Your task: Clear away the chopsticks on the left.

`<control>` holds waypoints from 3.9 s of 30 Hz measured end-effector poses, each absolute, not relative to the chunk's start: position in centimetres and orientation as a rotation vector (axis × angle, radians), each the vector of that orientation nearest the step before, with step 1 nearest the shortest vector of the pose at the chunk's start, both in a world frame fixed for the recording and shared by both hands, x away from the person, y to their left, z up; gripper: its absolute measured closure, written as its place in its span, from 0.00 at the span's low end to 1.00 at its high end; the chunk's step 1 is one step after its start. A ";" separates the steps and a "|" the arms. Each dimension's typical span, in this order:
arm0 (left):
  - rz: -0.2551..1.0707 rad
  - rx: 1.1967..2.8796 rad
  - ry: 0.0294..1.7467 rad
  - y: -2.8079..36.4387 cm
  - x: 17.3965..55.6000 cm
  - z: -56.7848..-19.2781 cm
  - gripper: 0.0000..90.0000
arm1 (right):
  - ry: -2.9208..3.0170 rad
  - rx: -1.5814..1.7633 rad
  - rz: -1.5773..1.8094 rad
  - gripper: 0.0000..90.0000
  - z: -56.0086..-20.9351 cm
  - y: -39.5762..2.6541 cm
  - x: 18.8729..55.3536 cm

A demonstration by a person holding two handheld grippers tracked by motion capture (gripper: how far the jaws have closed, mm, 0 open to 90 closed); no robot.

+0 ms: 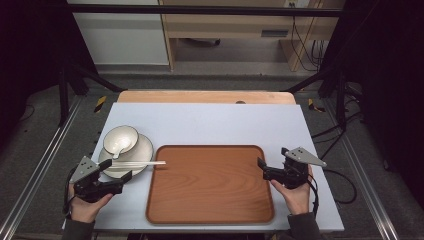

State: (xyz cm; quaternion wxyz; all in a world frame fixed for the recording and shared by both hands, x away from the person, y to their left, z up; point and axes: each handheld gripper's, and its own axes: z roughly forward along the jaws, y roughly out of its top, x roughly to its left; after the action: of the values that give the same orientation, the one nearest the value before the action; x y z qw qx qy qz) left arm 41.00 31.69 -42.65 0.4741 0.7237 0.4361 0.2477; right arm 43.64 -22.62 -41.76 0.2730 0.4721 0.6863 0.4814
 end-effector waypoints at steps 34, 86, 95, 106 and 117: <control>0.642 2.061 1.031 34.0 44.7 -44.7 0.41 | 1.895 1.275 1.260 0.09 -42.2 -21.6 43.8; 0.528 2.090 1.069 33.1 45.1 -45.1 0.88 | 1.912 1.272 1.264 0.09 -42.2 -21.6 43.9; 0.530 2.087 1.077 32.3 44.9 -45.1 0.93 | 1.916 1.271 1.256 0.09 -42.3 -21.6 43.9; 0.526 2.062 1.115 31.6 45.1 -44.9 0.90 | 1.914 1.274 1.264 0.09 -42.3 -21.6 43.9; 0.475 2.047 1.180 30.9 46.5 -45.4 0.89 | 1.917 1.276 1.266 0.09 -42.3 -21.6 44.0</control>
State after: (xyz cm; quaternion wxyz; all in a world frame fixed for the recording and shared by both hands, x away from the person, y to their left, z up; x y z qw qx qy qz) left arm 46.50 30.88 -45.36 0.3579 0.7931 0.4571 0.1842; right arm 43.98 -21.60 -42.30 0.2539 0.4695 0.7057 0.4660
